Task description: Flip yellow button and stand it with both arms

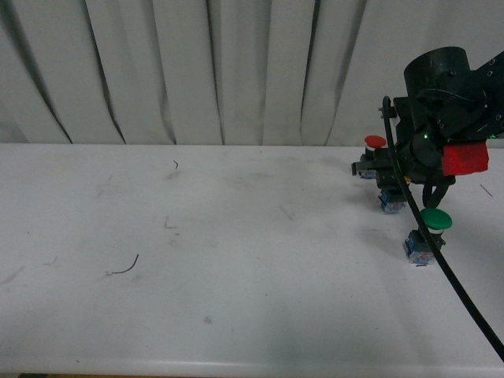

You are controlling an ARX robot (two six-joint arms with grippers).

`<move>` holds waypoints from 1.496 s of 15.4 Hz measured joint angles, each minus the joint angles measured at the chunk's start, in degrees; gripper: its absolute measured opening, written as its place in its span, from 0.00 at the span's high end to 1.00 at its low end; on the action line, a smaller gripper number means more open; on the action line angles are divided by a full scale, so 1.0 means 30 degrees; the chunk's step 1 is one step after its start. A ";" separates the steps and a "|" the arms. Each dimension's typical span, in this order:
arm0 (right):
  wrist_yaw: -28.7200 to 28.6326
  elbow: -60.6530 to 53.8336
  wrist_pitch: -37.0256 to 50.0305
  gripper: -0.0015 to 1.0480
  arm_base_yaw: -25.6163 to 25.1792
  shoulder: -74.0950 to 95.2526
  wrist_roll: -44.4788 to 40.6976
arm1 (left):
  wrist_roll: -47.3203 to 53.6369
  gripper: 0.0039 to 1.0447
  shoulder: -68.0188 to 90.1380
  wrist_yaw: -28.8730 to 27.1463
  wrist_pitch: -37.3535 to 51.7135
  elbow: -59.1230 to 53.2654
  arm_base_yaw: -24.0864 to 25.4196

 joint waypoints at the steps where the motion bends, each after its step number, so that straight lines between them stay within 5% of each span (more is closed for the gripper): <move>1: 0.0117 -0.0036 0.0102 0.66 -0.0015 0.0000 -0.0138 | 0.0000 0.06 0.0000 0.0000 0.0000 0.0000 0.0000; 4: 0.0131 -0.0189 0.0080 0.61 -0.0146 0.0000 -0.0189 | 0.0000 0.06 0.0000 0.0000 0.0000 0.0000 0.0000; 10: 0.0087 -0.0211 0.0495 0.05 -0.0138 -0.0015 -0.0117 | 0.0000 0.06 0.0000 0.0000 0.0000 0.0000 0.0000; 13: -0.0648 -0.1326 0.1865 0.06 -0.0189 -0.1107 0.0321 | 0.0000 0.06 0.0000 0.0000 0.0000 0.0000 0.0000; 18: -0.2025 -0.8699 0.9843 0.06 -0.0619 -0.8378 0.0124 | 0.0000 0.06 0.0000 0.0000 0.0000 0.0000 0.0000; 20: -0.2091 -1.3967 1.5628 0.21 -0.0619 -1.2575 -0.0707 | 0.0000 0.06 0.0000 0.0000 0.0000 0.0000 0.0000; 23: -0.1756 -2.2695 1.4491 0.58 -0.0350 -2.2389 -0.1093 | 0.0000 0.06 0.0000 0.0000 0.0000 0.0000 0.0000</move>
